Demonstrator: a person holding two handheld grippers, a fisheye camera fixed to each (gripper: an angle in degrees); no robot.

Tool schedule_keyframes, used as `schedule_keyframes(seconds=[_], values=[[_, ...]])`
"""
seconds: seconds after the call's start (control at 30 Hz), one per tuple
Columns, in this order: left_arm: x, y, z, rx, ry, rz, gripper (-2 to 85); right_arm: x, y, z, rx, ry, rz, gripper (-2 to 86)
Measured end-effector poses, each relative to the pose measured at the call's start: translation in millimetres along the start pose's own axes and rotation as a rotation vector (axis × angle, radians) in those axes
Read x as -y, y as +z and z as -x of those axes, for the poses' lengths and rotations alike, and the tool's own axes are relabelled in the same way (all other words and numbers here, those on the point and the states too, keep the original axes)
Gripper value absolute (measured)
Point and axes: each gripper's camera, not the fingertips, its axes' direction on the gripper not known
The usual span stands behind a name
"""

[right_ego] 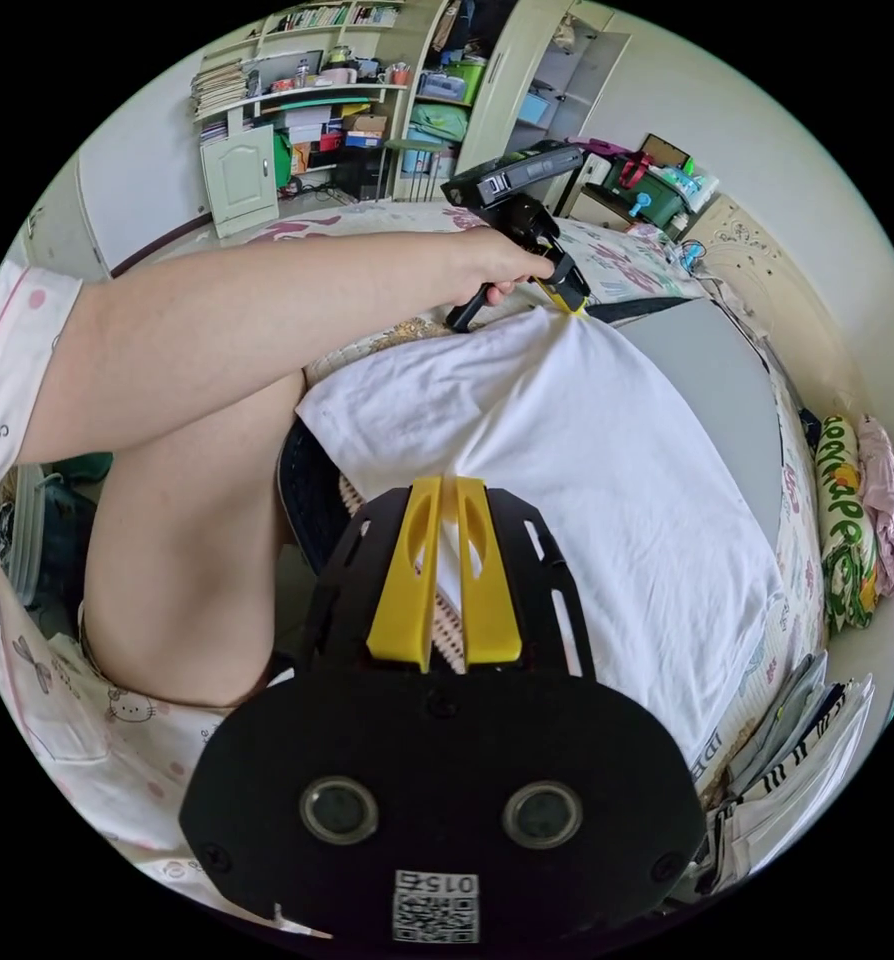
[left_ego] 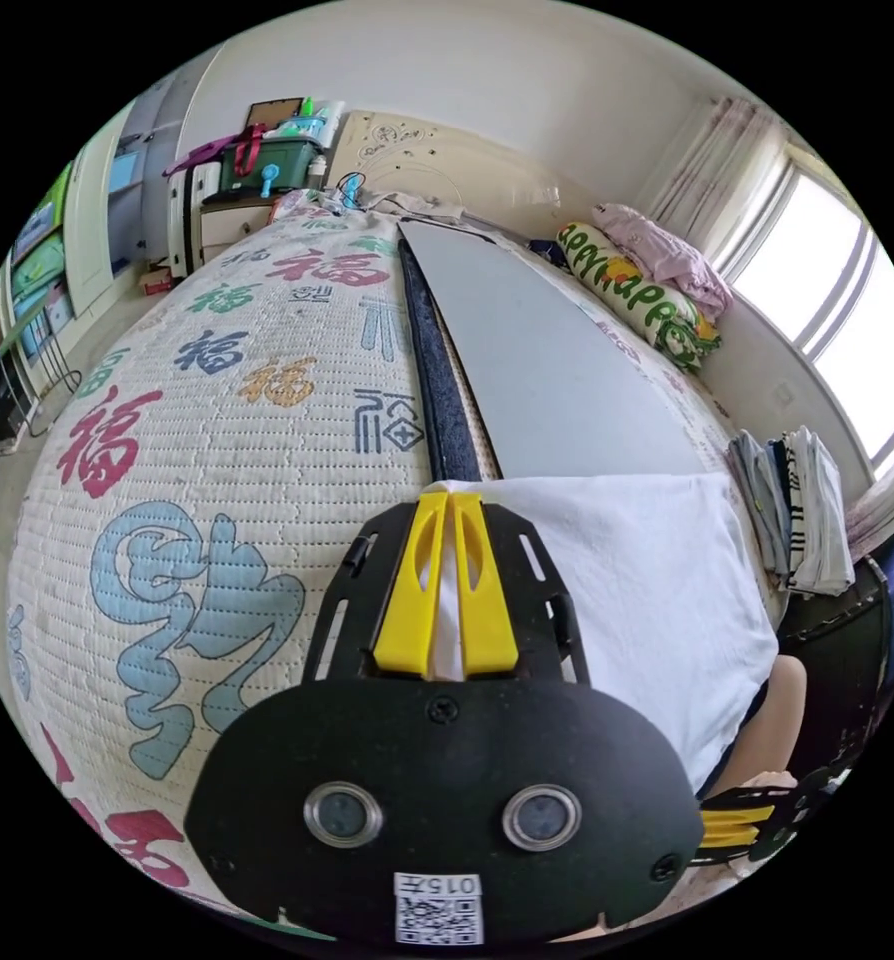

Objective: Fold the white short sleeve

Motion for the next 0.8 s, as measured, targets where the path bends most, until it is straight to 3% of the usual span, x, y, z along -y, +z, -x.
schedule_keyframes(seconds=[0.2, 0.47, 0.63, 0.8], values=[[-31.5, 36.3, 28.6, 0.032, 0.000, -0.005, -0.3, 5.3, -38.5, -5.8, -0.002, 0.034, -0.004, 4.7], [-84.5, 70.0, 97.1, -0.009, -0.040, -0.021, 0.1, 42.2, -102.2, -42.3, 0.129, 0.136, 0.009, -0.6], [-124.2, 82.7, 156.6, -0.006, -0.084, -0.014, 0.0, 70.4, -185.9, -100.9, 0.286, 0.217, -0.105, -0.3], [-180.0, 52.9, 223.9, -0.010, -0.135, -0.124, 0.4, 65.7, -295.9, -211.9, 0.276, 0.395, -0.282, 1.7]])
